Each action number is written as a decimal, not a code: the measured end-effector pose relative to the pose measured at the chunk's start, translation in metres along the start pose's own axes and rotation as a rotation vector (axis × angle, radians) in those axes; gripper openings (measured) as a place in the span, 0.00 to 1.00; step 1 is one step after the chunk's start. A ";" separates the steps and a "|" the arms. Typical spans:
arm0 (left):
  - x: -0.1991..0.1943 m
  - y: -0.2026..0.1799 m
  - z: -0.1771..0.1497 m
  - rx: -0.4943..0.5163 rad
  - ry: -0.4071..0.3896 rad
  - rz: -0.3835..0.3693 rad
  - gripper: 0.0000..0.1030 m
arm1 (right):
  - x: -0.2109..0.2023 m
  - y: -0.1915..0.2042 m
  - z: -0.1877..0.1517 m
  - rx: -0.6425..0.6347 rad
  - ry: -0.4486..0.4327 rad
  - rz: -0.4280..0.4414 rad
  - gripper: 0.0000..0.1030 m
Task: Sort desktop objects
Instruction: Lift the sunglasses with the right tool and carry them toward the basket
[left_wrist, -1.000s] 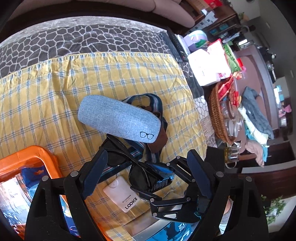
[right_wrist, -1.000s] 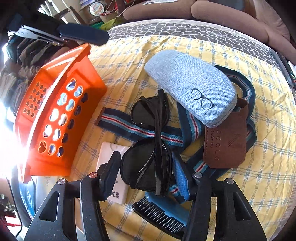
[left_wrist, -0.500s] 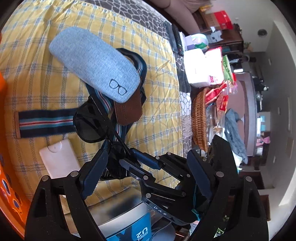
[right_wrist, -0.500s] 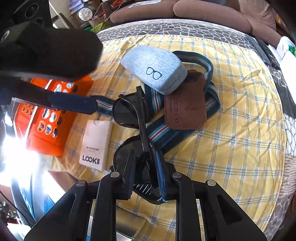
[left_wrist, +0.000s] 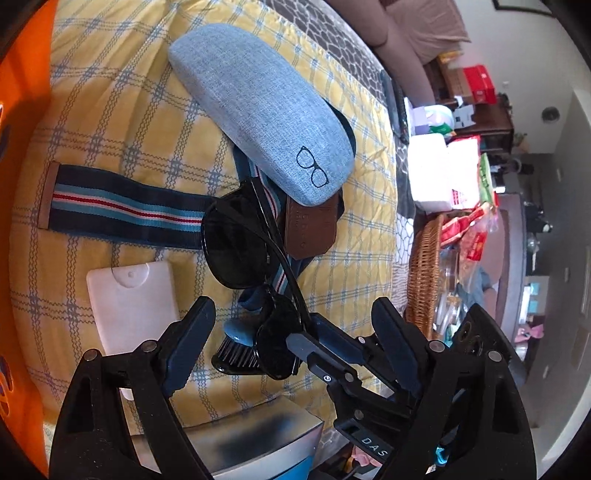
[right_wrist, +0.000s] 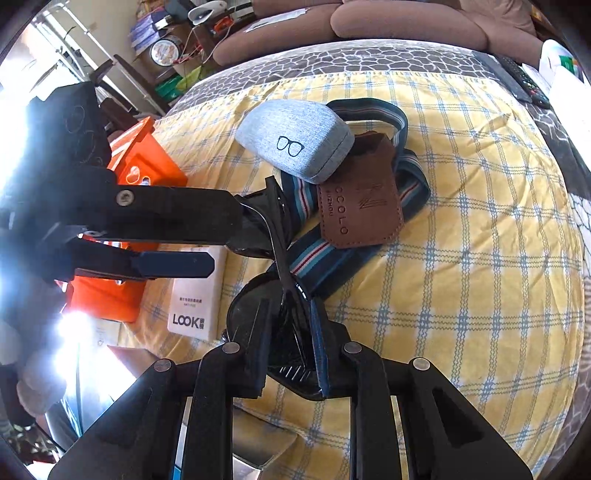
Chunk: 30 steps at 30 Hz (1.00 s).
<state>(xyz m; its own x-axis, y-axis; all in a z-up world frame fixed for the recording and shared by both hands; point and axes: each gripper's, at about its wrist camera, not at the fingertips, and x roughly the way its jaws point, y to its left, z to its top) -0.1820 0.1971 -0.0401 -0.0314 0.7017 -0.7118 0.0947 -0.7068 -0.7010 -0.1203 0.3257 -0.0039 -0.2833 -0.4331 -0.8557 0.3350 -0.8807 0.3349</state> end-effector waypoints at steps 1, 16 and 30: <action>0.002 0.001 0.001 -0.005 0.000 0.004 0.80 | 0.000 -0.001 0.000 0.003 -0.002 0.005 0.19; 0.025 0.012 0.007 -0.046 0.044 -0.047 0.54 | -0.006 0.021 -0.004 -0.127 -0.036 -0.028 0.16; 0.003 0.003 0.002 -0.018 0.019 -0.153 0.32 | -0.018 0.048 0.001 -0.219 -0.053 -0.066 0.15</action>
<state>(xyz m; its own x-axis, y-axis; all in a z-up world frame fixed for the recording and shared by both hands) -0.1838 0.1973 -0.0442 -0.0279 0.8029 -0.5955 0.1076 -0.5898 -0.8003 -0.0998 0.2908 0.0284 -0.3556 -0.3903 -0.8493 0.4997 -0.8472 0.1801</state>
